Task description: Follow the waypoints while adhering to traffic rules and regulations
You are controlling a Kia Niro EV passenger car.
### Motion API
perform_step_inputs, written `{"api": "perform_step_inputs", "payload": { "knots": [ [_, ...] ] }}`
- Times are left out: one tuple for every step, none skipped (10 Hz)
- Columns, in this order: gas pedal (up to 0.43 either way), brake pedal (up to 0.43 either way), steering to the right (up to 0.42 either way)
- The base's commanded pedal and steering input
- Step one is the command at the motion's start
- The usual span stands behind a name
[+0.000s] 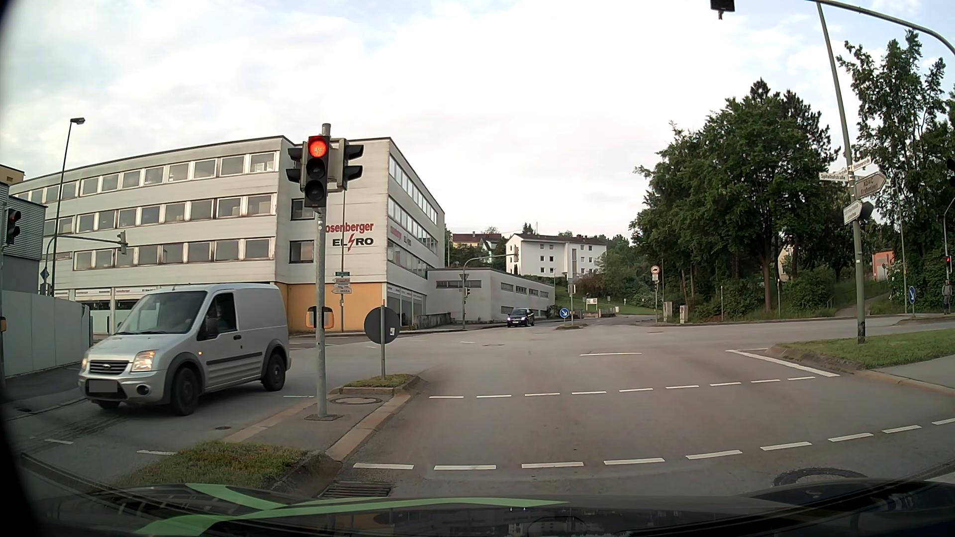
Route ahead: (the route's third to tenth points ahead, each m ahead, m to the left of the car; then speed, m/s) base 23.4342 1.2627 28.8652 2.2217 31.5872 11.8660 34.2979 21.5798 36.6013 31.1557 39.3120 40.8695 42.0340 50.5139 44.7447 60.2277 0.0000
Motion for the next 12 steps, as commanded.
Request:
{"api": "perform_step_inputs", "payload": {
  "knots": [
    [0.000,0.238,-0.020],
    [0.000,0.238,-0.020],
    [0.000,0.238,-0.020],
    [0.000,0.238,-0.020],
    [0.000,0.238,-0.020],
    [0.000,0.238,-0.020],
    [0.000,0.238,-0.020],
    [0.000,0.238,-0.020],
    [0.000,0.238,-0.020],
    [0.000,0.238,-0.020],
    [0.000,0.238,-0.020],
    [0.000,0.238,-0.020]
  ]
}}
